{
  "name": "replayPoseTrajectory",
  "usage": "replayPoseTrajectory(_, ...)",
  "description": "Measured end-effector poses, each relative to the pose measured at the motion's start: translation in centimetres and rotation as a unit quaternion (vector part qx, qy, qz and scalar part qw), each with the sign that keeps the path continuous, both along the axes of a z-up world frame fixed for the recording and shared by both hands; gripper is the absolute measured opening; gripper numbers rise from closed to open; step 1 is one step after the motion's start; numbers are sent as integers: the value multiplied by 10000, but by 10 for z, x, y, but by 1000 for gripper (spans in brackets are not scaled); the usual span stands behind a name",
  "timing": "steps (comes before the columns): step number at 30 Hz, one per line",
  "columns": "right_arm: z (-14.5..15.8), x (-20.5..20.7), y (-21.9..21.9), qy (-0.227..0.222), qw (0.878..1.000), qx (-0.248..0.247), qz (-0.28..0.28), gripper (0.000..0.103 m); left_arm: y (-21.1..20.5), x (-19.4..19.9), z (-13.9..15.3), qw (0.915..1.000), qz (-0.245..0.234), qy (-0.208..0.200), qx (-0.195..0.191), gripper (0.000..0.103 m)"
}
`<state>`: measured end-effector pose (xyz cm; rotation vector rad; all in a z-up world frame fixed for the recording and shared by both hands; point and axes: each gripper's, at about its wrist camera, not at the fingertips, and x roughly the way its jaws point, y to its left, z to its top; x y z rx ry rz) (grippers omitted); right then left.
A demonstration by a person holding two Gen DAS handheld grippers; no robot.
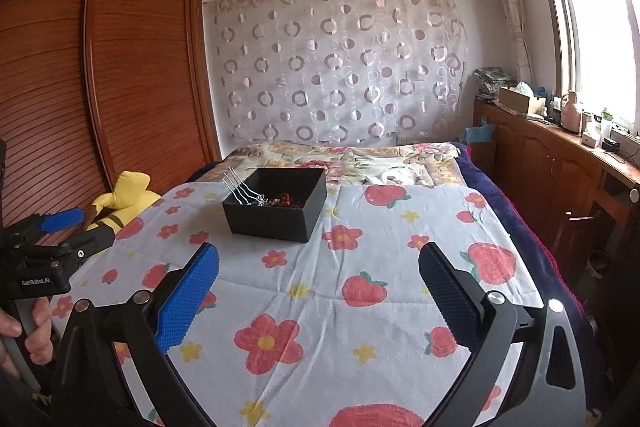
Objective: Organize jewelry
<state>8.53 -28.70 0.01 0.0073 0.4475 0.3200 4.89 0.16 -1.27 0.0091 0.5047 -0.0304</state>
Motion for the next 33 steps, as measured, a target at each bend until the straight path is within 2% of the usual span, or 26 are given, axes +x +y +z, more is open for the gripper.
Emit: replayPoseTrajectory(33, -4, -5, -2, -43, 10000, 20, -34, 101, 2, -11, 8, 10000, -14, -97, 8, 95)
